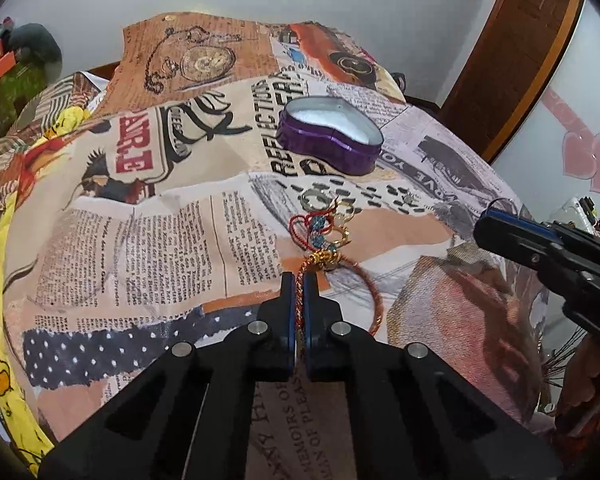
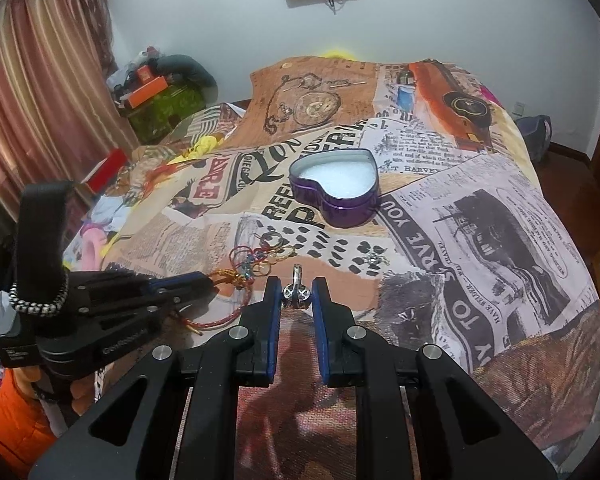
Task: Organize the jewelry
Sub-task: 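Close the right tool on a silver charm while the left tool grasps the red braided bracelet, then carry the silver charm with the right tool while the left tool carries the bracelet to the tin, then lower the charm into the tin and open the right tool while the left tool releases the bracelet, then withdraw both tools from the tin back toward the remaining jewelry, then grasp the blue-beaded earring with the left tool while the right tool grasps a silver charm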
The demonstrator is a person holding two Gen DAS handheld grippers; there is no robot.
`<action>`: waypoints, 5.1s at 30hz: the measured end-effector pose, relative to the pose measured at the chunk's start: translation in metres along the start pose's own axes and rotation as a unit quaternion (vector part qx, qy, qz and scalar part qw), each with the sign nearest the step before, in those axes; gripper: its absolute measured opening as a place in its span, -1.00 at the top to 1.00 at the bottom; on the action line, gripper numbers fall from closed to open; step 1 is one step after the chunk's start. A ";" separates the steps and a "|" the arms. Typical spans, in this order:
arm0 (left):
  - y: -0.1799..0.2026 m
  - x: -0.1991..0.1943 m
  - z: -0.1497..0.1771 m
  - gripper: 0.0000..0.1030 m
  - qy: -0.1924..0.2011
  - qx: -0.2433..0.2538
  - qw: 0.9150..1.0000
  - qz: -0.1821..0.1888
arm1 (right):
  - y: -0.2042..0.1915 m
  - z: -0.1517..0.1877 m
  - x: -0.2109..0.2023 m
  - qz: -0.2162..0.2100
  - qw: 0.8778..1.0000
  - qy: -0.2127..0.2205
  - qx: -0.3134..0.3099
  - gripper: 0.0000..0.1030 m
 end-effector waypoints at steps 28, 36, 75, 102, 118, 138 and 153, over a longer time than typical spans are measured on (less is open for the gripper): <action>0.032 -0.034 -0.093 0.97 0.110 0.048 0.993 -0.012 | 0.030 -0.062 -0.019 0.031 0.997 0.070 0.003 0.73; 0.025 -0.010 -0.118 0.97 0.111 0.041 0.993 -0.014 | 0.038 -0.078 0.001 0.027 0.997 0.070 0.007 0.73; 0.007 0.088 -0.147 0.97 0.039 0.040 0.998 -0.017 | 0.056 -0.079 0.090 0.018 0.999 -0.024 -0.024 0.73; 0.000 0.019 -0.130 0.34 0.073 0.052 0.995 -0.047 | 0.038 -0.082 0.043 0.032 0.999 -0.009 -0.033 0.54; -0.002 -0.009 -0.083 0.16 0.051 0.056 0.996 -0.051 | 0.027 -0.063 0.004 0.052 0.998 0.010 -0.034 0.20; -0.012 0.034 -0.023 0.42 -0.016 0.027 0.999 -0.036 | 0.063 -0.006 0.024 0.070 0.995 -0.061 -0.020 0.20; -0.015 0.042 -0.022 0.91 -0.002 0.005 1.000 -0.014 | 0.060 -0.003 0.068 0.056 0.993 -0.087 -0.049 0.41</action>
Point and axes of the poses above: each gripper's, at about its wrist camera, not at the fingertips, and x roughly the way its jaws point, y to its right, z to its underside, the point moved 9 cm from there along x, roughly the way its jaws point, and after that the axes turned 2 degrees about -z, right-handed, at the moved point
